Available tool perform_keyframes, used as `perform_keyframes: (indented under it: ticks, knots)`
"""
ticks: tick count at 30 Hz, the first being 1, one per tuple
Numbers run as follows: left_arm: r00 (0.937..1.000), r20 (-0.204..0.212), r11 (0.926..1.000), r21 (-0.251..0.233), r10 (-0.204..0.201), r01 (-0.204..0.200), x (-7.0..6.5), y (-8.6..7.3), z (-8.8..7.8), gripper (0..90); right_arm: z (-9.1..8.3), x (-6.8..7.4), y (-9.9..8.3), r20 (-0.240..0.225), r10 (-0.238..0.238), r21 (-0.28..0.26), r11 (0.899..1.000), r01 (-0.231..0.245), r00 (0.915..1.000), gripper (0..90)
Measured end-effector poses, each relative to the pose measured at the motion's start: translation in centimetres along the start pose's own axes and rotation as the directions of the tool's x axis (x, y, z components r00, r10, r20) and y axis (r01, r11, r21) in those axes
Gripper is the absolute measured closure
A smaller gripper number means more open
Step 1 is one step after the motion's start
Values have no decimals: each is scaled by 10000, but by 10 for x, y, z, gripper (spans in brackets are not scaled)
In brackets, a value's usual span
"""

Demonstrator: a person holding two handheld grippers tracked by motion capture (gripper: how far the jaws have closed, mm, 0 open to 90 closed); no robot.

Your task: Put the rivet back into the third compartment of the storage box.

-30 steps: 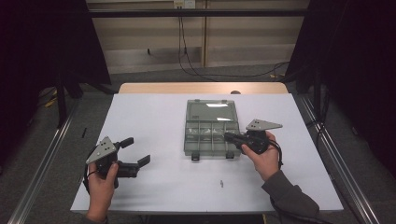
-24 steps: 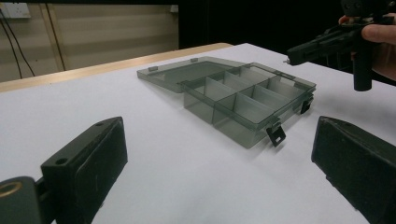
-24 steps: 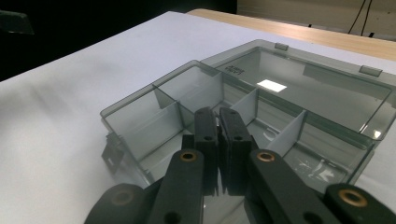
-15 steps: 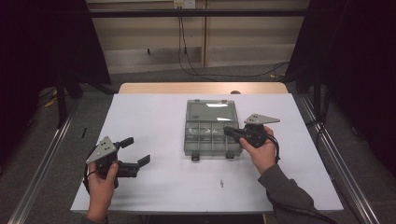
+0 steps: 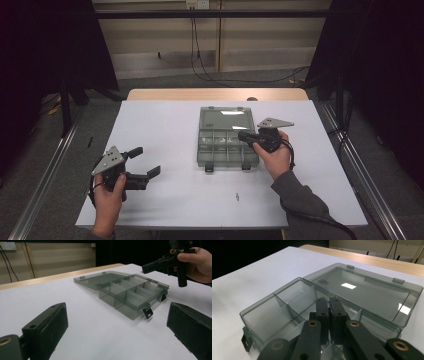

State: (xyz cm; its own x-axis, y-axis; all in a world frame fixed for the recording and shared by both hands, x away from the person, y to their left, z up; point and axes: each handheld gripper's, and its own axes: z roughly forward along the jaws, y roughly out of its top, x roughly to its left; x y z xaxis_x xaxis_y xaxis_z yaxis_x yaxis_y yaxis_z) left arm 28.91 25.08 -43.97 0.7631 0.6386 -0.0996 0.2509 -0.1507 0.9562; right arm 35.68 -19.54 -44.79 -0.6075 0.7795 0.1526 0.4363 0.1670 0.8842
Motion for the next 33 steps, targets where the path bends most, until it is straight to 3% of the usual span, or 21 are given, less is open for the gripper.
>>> perform_keyframes:
  ticks: [8, 11, 13, 26, 30, 33]
  knots:
    - [10000, -22, 10000, 17, -22, 22, 0, 0, 0, 34, 8, -4, 0, 181, 191, 139, 9997, -193, 9997, 879]
    - [9999, 57, 9999, 40, 111, -111, 2, 0, 0, 35, 12, -5, 0, 238, 139, 212, 9997, -144, 9996, 879]
    - [10000, -19, 10000, -5, -49, 49, 1, 0, 0, 35, 14, -4, 0, 268, 153, 235, 9996, -159, 9995, 879]
    - [10000, -17, 10000, -28, 21, -21, 2, 0, -1, 34, 21, -3, -2, 306, 101, 253, 9996, -109, 9995, 878]
    - [10000, -24, 10000, -29, -9, 9, 2, 0, -1, 34, 22, -3, -2, 339, 192, 30, 9998, -193, 9992, 754]
    - [10000, 18, 10000, -66, 0, 0, 2, 0, -1, 35, 21, -3, -3, 351, 73, 26, 10000, -74, 9994, 726]
